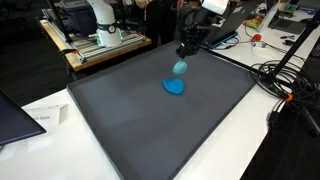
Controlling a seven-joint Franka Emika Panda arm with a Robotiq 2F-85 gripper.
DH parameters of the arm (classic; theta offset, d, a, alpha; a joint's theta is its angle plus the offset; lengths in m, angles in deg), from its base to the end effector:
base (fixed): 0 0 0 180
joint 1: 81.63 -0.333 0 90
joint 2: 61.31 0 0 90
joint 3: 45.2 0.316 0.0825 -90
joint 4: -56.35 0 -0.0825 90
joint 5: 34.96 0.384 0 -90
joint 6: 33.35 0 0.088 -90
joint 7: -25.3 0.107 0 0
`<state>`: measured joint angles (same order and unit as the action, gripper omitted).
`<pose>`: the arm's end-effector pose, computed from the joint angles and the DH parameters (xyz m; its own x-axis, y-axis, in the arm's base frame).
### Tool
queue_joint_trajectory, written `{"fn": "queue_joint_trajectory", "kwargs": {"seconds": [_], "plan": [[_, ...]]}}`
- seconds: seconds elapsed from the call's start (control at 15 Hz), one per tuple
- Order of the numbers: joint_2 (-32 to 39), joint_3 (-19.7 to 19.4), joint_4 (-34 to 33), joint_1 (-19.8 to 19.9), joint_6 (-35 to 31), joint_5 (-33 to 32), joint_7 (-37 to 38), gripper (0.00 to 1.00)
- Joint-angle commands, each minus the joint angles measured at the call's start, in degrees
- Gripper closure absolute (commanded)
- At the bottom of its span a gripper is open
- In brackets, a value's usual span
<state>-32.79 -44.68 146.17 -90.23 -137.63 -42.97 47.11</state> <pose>0.6538 0.0926 0.3371 0.9654 -0.1856 -0.1834 -0.1480 -0.9684 0.2009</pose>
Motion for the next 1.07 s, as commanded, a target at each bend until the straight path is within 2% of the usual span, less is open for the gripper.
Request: {"fn": "queue_joint_trajectory", "kwargs": {"seconds": [0.0, 1.0], "plan": [[1.6, -0.4, -4.2, 0.3, 4.9, 0.4, -2.1, 0.78], [7.5, -0.9, -14.2, 5.8, 14.5, 5.2, -7.8, 0.78]]}}
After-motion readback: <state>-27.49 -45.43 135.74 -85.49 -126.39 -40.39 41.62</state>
